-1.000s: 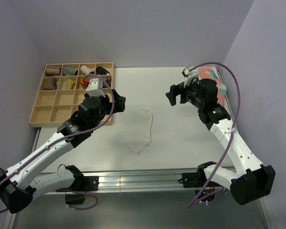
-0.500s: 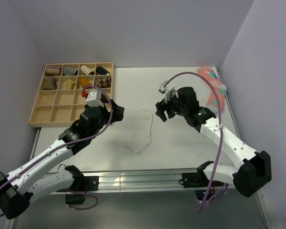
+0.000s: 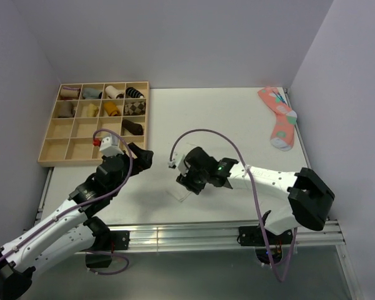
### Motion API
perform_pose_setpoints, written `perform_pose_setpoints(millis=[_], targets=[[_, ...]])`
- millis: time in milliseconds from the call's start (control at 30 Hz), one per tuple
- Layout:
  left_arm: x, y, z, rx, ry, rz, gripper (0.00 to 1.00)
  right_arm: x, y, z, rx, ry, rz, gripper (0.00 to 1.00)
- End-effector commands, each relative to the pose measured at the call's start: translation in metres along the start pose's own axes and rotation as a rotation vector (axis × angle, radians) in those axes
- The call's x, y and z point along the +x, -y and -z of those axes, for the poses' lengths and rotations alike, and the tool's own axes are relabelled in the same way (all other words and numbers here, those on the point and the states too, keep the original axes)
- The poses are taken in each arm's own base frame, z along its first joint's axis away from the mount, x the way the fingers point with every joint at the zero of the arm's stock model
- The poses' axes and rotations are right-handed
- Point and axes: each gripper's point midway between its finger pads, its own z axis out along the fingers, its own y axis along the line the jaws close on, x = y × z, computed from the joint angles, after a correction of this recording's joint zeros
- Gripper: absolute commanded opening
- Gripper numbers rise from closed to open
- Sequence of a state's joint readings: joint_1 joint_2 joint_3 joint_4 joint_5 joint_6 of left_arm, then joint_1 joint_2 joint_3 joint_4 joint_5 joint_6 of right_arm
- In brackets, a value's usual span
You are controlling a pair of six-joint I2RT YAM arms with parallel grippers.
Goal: Roll the socks
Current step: Roll the sock at the center of the board.
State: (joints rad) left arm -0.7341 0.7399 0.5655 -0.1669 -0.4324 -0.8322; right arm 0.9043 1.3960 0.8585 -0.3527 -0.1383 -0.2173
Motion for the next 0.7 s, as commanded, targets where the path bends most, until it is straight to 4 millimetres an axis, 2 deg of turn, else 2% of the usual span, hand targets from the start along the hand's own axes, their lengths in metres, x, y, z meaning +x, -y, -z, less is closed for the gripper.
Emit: perform_pose_setpoints(millis=[0, 200, 367, 667], targets=[[-0.014, -0.013, 0.007, -0.059, 0.070, 0.100, 0.97, -0.025, -0.016, -0.008, 0.012, 0.030, 0.037, 0.52], [-0.028, -0.020, 0.016, -0.102, 0.120, 0.130, 0.98, -0.036, -0.041, -0.028, 0.007, 0.009, 0.059, 0.49], [-0.038, -0.015, 0.021, -0.088, 0.136, 0.120, 0.98, -0.046, -0.046, -0.042, 0.033, -0.001, 0.052, 0.47], [-0.048, -0.012, 0.027, -0.090, 0.153, 0.111, 0.99, -0.049, -0.060, -0.064, 0.019, -0.044, 0.040, 0.43]])
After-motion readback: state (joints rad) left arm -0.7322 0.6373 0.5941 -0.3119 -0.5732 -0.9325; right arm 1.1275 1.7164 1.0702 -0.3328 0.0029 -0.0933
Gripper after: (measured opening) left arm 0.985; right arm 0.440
